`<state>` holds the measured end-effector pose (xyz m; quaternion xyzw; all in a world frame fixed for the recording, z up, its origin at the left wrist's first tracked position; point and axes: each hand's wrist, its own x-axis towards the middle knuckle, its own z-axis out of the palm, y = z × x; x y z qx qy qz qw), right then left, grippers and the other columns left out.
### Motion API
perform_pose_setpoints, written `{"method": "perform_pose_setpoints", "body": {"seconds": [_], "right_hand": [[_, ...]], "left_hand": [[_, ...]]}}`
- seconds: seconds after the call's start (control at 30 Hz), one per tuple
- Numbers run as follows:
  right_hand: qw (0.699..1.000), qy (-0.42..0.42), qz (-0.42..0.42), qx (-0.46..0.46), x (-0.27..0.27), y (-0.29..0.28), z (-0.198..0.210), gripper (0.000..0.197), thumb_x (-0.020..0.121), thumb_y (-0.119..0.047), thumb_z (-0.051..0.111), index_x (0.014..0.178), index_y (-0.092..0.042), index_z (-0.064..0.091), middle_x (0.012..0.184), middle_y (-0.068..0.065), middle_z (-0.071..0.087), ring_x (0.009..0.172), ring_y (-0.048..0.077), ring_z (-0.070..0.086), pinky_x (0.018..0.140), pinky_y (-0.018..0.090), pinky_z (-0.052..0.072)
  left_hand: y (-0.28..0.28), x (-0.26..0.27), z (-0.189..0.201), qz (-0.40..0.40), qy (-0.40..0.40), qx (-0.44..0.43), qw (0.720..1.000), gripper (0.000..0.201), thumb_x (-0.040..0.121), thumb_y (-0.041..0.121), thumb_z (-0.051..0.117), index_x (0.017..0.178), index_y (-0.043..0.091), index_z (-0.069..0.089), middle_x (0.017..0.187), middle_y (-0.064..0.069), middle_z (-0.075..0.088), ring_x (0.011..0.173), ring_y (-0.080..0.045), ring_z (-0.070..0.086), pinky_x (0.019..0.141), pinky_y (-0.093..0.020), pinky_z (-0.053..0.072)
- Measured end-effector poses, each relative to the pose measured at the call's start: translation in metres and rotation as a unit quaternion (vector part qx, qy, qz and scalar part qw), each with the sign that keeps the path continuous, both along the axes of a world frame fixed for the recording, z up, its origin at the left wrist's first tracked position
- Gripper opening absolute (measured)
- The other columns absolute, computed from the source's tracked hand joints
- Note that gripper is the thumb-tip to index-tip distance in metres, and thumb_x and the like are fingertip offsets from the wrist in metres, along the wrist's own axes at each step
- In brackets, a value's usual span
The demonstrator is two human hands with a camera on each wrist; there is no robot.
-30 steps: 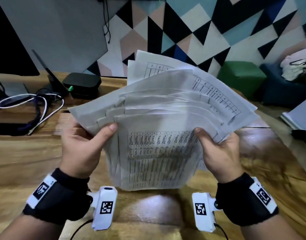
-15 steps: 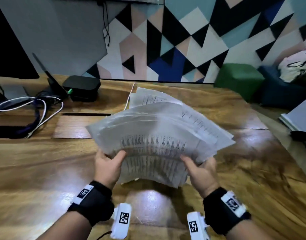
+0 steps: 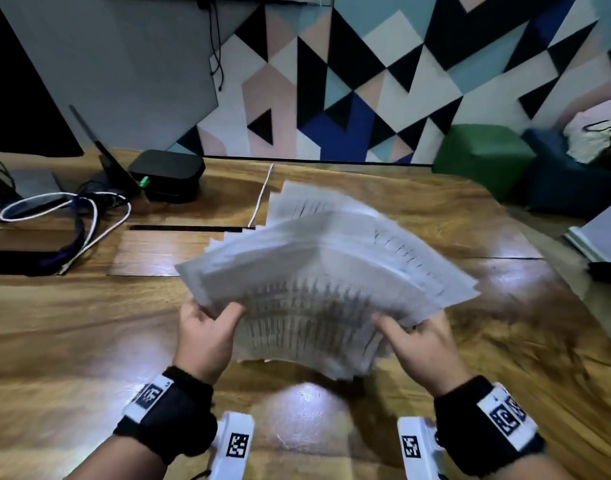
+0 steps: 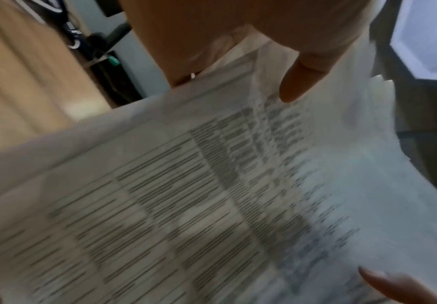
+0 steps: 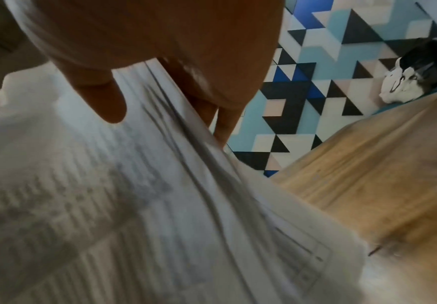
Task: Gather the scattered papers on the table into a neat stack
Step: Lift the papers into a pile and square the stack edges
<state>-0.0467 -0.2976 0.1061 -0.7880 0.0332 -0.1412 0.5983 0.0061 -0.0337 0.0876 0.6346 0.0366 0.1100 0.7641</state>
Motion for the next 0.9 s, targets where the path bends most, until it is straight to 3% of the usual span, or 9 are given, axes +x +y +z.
{"method": "perform_pose_setpoints", "body": {"seconds": [0.07, 0.13, 0.23, 0.4, 0.5, 0.57, 0.67, 0.77, 0.9], "right_hand": [[0.999, 0.027, -0.02, -0.034, 0.007, 0.003, -0.016, 0.023, 0.08, 0.004, 0.07, 0.093, -0.015, 0.071, 0.089, -0.021, 0.074, 0.09, -0.027, 0.057, 0.086, -0.004, 0.037], [0.997, 0.061, -0.048, 0.006, 0.015, 0.014, -0.029, 0.013, 0.084, 0.0, 0.067, 0.096, -0.001, 0.071, 0.091, -0.017, 0.073, 0.086, -0.033, 0.052, 0.089, -0.007, 0.031], [0.993, 0.039, -0.081, 0.075, 0.019, 0.028, -0.018, 0.024, 0.087, 0.007, 0.062, 0.084, -0.014, 0.07, 0.074, -0.026, 0.073, 0.079, -0.023, 0.061, 0.083, 0.003, 0.046], [0.99, -0.033, -0.028, 0.135, 0.017, 0.014, 0.014, 0.029, 0.087, 0.01, 0.062, 0.09, -0.018, 0.068, 0.075, -0.028, 0.073, 0.078, -0.014, 0.067, 0.068, 0.004, 0.049], [0.995, 0.046, -0.023, 0.083, 0.011, 0.004, -0.02, 0.025, 0.086, 0.008, 0.065, 0.091, -0.016, 0.07, 0.079, -0.021, 0.076, 0.081, -0.007, 0.069, 0.08, 0.017, 0.056], [0.993, 0.11, -0.018, 0.027, 0.003, 0.006, -0.045, 0.021, 0.087, 0.001, 0.067, 0.09, -0.019, 0.072, 0.081, -0.025, 0.075, 0.085, -0.008, 0.069, 0.09, 0.032, 0.056], [0.992, 0.105, -0.01, 0.066, 0.0, 0.016, -0.056, 0.023, 0.092, 0.0, 0.06, 0.096, -0.021, 0.07, 0.085, -0.03, 0.073, 0.086, -0.014, 0.066, 0.08, 0.018, 0.051], [0.995, 0.029, -0.03, 0.094, 0.003, 0.025, -0.042, 0.021, 0.094, -0.001, 0.057, 0.111, -0.007, 0.068, 0.101, -0.019, 0.075, 0.097, -0.007, 0.066, 0.083, 0.013, 0.05], [0.996, -0.022, -0.008, 0.083, 0.005, 0.016, -0.013, 0.005, 0.087, -0.004, 0.067, 0.091, -0.007, 0.067, 0.071, -0.016, 0.07, 0.069, -0.002, 0.063, 0.065, 0.018, 0.05]], "left_hand": [[-0.006, 0.0, -0.007, -0.006, 0.022, 0.013, 1.0, 0.03, 0.073, -0.005, 0.073, 0.095, 0.012, 0.062, 0.076, 0.009, 0.076, 0.076, -0.001, 0.069, 0.062, -0.012, 0.054], [-0.016, 0.003, -0.011, -0.001, 0.032, 0.038, 0.999, 0.028, 0.079, -0.015, 0.065, 0.088, 0.012, 0.065, 0.071, 0.007, 0.073, 0.074, -0.008, 0.066, 0.064, -0.016, 0.054], [-0.021, 0.007, -0.008, 0.02, 0.018, 0.032, 0.999, 0.015, 0.077, -0.004, 0.069, 0.084, 0.008, 0.066, 0.069, 0.006, 0.07, 0.07, -0.009, 0.063, 0.067, -0.025, 0.053], [-0.004, 0.007, 0.009, 0.018, -0.037, 0.0, 0.999, 0.024, 0.085, -0.01, 0.062, 0.107, 0.0, 0.061, 0.081, 0.012, 0.077, 0.078, 0.001, 0.07, 0.076, -0.016, 0.056], [0.004, -0.003, -0.014, -0.042, 0.03, 0.038, 0.998, 0.029, 0.08, -0.003, 0.072, 0.107, 0.003, 0.065, 0.09, 0.004, 0.078, 0.087, -0.007, 0.072, 0.081, -0.023, 0.058], [0.001, -0.009, -0.035, -0.079, 0.08, 0.086, 0.99, 0.017, 0.08, -0.002, 0.074, 0.095, 0.004, 0.069, 0.08, 0.006, 0.079, 0.079, -0.009, 0.072, 0.072, -0.025, 0.06], [-0.01, -0.007, -0.046, -0.045, 0.089, 0.103, 0.99, 0.012, 0.086, -0.006, 0.066, 0.085, 0.006, 0.069, 0.068, 0.014, 0.076, 0.068, -0.003, 0.069, 0.059, -0.014, 0.053], [-0.017, -0.003, -0.031, -0.008, 0.067, 0.058, 0.996, 0.016, 0.084, -0.001, 0.067, 0.098, 0.007, 0.069, 0.075, 0.018, 0.076, 0.075, 0.002, 0.071, 0.068, -0.012, 0.054], [-0.01, 0.0, 0.004, -0.036, 0.012, 0.04, 0.998, 0.024, 0.08, -0.007, 0.07, 0.097, 0.009, 0.069, 0.081, 0.015, 0.077, 0.079, 0.0, 0.071, 0.077, -0.017, 0.057]]}}
